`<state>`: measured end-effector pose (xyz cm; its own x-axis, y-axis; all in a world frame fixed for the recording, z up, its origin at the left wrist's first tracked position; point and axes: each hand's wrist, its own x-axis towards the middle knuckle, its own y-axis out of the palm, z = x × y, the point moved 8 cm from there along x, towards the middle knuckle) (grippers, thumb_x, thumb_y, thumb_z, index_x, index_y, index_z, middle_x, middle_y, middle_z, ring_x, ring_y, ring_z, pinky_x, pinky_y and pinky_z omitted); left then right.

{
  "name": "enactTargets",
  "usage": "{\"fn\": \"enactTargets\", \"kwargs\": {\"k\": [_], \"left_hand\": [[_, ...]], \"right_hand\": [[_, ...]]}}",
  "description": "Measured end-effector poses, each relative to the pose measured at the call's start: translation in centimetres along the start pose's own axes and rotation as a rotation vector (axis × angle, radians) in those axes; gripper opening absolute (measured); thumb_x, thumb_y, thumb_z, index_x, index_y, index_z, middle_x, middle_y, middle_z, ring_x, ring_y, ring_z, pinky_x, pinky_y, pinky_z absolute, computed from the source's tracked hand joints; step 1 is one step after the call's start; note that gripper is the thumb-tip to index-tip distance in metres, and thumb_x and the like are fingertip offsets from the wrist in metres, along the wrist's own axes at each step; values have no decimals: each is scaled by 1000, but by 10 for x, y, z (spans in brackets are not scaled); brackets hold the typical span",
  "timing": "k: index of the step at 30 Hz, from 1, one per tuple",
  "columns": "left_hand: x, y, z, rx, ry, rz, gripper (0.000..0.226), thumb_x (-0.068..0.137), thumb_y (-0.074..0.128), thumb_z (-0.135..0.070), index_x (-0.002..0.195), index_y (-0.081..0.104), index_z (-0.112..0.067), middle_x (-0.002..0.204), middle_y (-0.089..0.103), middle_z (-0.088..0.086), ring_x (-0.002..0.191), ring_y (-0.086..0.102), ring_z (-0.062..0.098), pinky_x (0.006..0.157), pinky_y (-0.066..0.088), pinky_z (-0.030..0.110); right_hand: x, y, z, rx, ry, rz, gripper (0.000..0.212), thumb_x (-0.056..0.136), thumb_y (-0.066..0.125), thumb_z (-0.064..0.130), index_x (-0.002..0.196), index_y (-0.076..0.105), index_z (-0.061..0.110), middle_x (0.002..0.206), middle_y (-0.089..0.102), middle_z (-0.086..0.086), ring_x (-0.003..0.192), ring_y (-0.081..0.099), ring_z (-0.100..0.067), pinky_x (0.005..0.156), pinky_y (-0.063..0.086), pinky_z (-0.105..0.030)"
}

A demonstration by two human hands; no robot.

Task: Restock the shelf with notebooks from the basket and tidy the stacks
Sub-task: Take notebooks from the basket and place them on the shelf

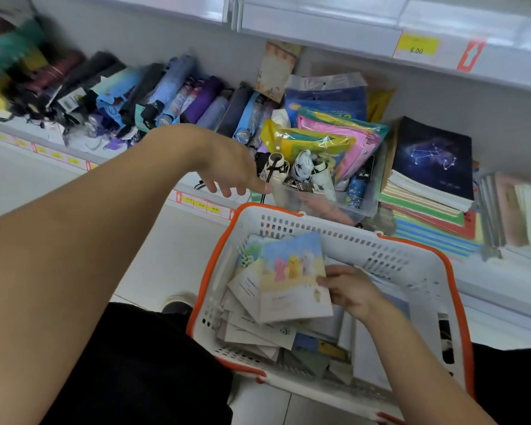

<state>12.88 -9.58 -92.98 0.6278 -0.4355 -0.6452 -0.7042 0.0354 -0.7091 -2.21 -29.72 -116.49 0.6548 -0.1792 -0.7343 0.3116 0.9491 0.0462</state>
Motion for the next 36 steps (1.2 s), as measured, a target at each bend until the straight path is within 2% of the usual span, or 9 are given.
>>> {"fn": "enactTargets", "kwargs": {"k": [4, 8, 13, 21, 24, 26, 28, 32, 36], "left_hand": [[-6, -6, 10, 122, -92, -38, 77, 62, 50, -83, 91, 60, -13, 99, 62, 3, 80, 59, 12, 67, 48, 27], [-8, -11, -5, -392, 112, -108, 44, 80, 71, -46, 113, 64, -17, 107, 73, -2, 100, 69, 20, 94, 53, 42], [-7, -38, 1, -237, 134, -333, 24, 88, 69, -27, 110, 63, -20, 107, 71, -2, 93, 70, 21, 88, 56, 43], [-13, -45, -3, 18, 205, -477, 90, 91, 59, -7, 151, 4, -47, 109, 59, 6, 89, 58, 28, 72, 48, 36], [-10, -43, 2, 34, 182, -483, 78, 95, 48, -4, 151, 13, -46, 84, 59, 9, 69, 55, 26, 65, 47, 38], [-11, -47, 2, -2, 193, -505, 58, 97, 45, -7, 143, 38, -41, 122, 62, 4, 96, 61, 27, 79, 48, 33], [-15, -57, 2, -163, 201, -568, 35, 102, 43, -20, 132, 56, -33, 139, 54, -4, 115, 57, 19, 84, 39, 22], [-32, -61, -16, -903, 308, -416, 55, 83, 47, -72, 112, 68, -30, 106, 74, -1, 85, 68, 12, 75, 51, 26], [-51, -81, -30, -1102, 545, -579, 31, 93, 62, -10, 117, 61, -28, 108, 73, 0, 87, 72, 19, 67, 59, 32]], "right_hand": [[-44, 36, 69, 331, -181, 283, 37, 82, 63, -3, 119, 66, 4, 113, 74, -12, 96, 73, -22, 74, 61, -30], [-67, 74, 107, 367, -336, 430, 28, 83, 64, 8, 110, 71, 11, 113, 73, -13, 96, 73, -22, 84, 61, -33], [1, 20, 40, -361, -243, -301, 64, 74, 83, 48, 119, 65, 6, 112, 67, -5, 106, 65, -29, 83, 53, -35], [6, -10, 34, -586, -436, -486, 17, 85, 74, 11, 78, 59, 14, 77, 65, -6, 78, 63, -26, 58, 40, -29], [-30, -15, 92, -176, -529, -249, 22, 88, 65, -5, 81, 54, 12, 71, 67, -9, 65, 61, -18, 59, 56, -36], [-62, -13, 139, -55, -591, -116, 20, 92, 62, -4, 84, 52, 11, 65, 62, -6, 59, 60, -19, 53, 54, -32], [-90, -3, 182, 25, -622, -11, 14, 90, 69, 8, 86, 55, 9, 74, 63, -17, 59, 58, -25, 54, 48, -31], [-119, 24, 250, 80, -740, 0, 42, 79, 80, 21, 101, 56, -7, 77, 53, -21, 63, 49, -29, 60, 42, -36], [-153, 40, 302, 0, -942, -198, 16, 85, 78, 15, 87, 65, 6, 71, 70, -4, 60, 61, -21, 58, 51, -31]]}}
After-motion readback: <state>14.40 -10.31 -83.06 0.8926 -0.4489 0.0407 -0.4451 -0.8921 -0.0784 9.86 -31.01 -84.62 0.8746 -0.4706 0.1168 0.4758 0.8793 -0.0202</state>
